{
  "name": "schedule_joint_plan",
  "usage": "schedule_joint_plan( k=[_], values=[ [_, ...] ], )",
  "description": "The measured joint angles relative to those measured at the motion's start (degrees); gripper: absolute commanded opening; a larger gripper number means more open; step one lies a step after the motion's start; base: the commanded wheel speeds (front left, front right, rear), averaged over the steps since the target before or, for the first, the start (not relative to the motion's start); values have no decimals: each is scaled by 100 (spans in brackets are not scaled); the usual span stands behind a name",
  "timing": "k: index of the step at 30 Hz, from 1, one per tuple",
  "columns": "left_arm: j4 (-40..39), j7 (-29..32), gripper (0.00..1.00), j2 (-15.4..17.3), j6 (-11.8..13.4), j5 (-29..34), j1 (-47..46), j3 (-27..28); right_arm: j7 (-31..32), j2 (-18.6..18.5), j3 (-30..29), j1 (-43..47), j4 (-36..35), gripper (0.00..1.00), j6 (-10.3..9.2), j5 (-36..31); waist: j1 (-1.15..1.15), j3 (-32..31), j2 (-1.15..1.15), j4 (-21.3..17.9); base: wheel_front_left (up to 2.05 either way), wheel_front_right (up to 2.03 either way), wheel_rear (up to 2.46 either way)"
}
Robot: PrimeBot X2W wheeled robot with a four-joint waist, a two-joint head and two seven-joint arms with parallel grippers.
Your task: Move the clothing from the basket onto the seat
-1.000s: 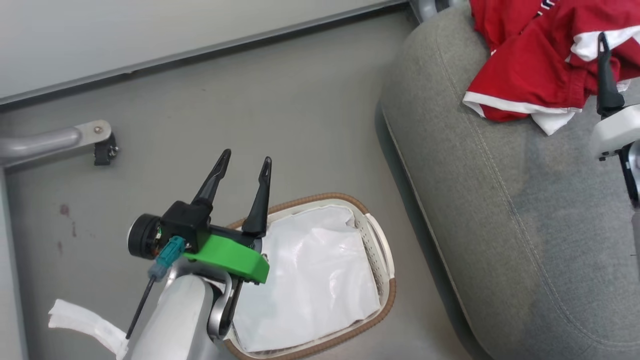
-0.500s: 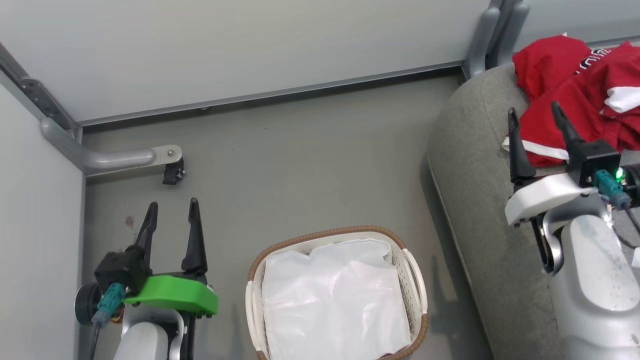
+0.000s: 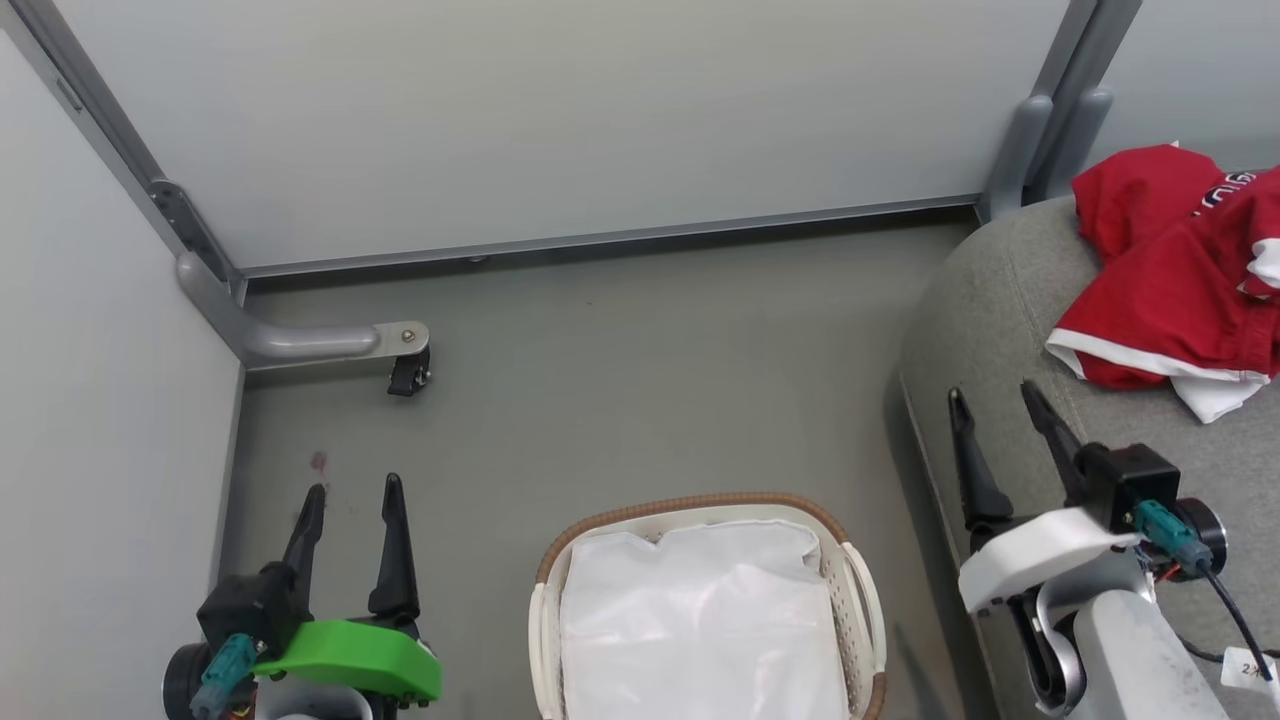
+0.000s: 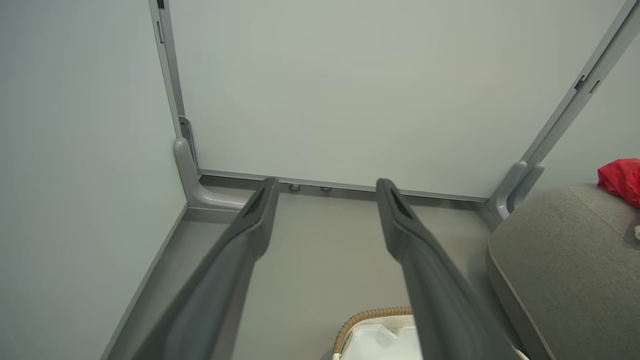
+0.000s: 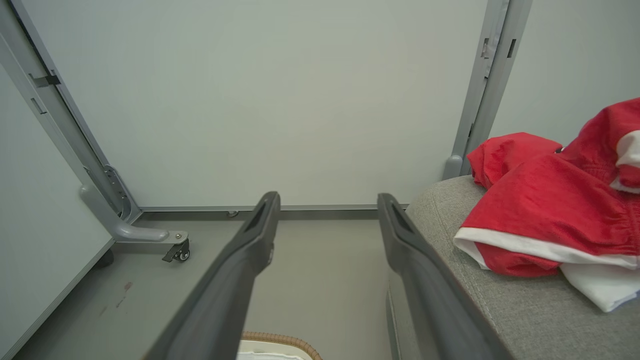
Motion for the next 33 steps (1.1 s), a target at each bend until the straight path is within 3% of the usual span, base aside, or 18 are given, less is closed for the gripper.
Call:
schedule_joint_plan(
  k=[10,33],
  values=[
    [57,0,100,-1,22,-38,171,-122,0,1,314,414,-56,100,0,218,0,-229,0,10,0,0,0],
    [87,0,100,-1,90,-140,259,-175,0,1,309,536,-45,100,0,302,0,-340,0,-31,0,0,0]
  ],
)
